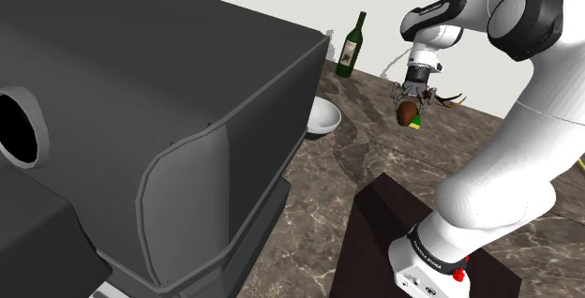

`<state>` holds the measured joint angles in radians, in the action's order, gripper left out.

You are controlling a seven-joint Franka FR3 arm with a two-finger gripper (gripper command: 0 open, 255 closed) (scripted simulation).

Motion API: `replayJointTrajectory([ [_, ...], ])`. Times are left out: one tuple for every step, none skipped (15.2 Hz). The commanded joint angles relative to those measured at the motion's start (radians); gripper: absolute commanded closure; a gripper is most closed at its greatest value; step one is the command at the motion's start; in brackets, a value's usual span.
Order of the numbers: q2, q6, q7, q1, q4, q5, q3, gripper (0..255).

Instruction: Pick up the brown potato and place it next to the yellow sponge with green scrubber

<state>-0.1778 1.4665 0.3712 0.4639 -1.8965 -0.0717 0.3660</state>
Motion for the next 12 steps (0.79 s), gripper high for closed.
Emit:
replayJointTrajectory([
  [-0.010,0.024,-0.002,0.000,-0.014,-0.003,-0.001,255],
  [-0.016,0.036,-0.004,0.001,-0.021,-0.005,-0.001,255],
  [-0.021,0.048,-0.005,0.001,-0.028,-0.007,-0.002,255],
  [-0.027,0.060,-0.007,0.001,-0.035,-0.009,-0.002,255],
  [-0.033,0.072,-0.009,0.002,-0.042,-0.010,-0.002,255],
  [-0.039,0.084,-0.010,0.002,-0.048,-0.012,-0.003,255],
  [-0.045,0.096,-0.012,0.002,-0.054,-0.014,-0.003,255],
  [-0.052,0.108,-0.014,0.003,-0.060,-0.016,-0.004,255],
  [-0.058,0.120,-0.016,0.003,-0.066,-0.018,-0.004,255],
  [-0.065,0.132,-0.018,0.004,-0.071,-0.021,-0.005,255],
  [-0.070,0.140,-0.019,0.004,-0.075,-0.022,-0.005,255],
  [-0.069,0.140,-0.019,0.004,-0.075,-0.022,-0.005,255],
])
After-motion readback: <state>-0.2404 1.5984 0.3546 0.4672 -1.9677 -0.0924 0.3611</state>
